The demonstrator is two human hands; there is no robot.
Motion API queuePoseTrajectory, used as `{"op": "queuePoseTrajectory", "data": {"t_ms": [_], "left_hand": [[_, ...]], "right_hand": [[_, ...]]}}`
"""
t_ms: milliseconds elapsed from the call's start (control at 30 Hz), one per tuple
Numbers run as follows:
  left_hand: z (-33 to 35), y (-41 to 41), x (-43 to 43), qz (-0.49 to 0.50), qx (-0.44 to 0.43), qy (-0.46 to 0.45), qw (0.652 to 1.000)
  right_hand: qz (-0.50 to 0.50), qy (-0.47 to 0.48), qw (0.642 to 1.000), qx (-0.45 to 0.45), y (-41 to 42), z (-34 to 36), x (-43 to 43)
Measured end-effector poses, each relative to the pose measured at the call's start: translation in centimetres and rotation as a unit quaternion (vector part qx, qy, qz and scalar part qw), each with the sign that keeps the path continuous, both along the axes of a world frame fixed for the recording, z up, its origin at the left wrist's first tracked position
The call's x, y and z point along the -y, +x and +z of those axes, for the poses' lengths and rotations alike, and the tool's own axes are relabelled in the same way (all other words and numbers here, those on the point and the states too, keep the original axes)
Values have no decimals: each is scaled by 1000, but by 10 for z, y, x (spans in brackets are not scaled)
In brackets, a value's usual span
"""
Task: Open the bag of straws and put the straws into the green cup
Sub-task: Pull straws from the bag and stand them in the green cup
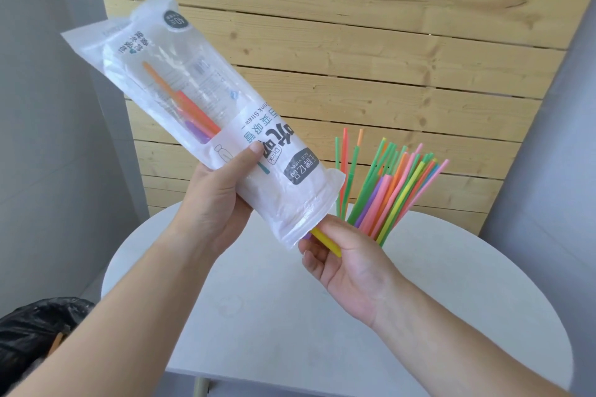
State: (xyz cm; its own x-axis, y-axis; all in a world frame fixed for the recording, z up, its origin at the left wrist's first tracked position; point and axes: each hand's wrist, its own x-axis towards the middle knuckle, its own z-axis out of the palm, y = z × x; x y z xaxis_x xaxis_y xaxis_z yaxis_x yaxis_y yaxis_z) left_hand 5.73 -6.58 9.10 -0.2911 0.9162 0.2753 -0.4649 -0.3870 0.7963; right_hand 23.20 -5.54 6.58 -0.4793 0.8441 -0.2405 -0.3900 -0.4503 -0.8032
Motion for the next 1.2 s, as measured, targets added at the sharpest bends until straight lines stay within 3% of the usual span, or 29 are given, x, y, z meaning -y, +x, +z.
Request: {"op": "queuePoseTrajectory", "data": {"t_ms": [500, 833, 1200], "left_hand": [[-1, 0, -2, 9, 11, 10, 1000], [1, -3, -1, 15, 25, 19, 999], [-2, -1, -2, 6, 11, 7, 1000]], "right_hand": [[43, 11, 999, 14, 3, 0, -2], [-10, -17, 1000, 21, 6, 0, -6], [44, 0, 998, 41, 6, -5, -8]]}}
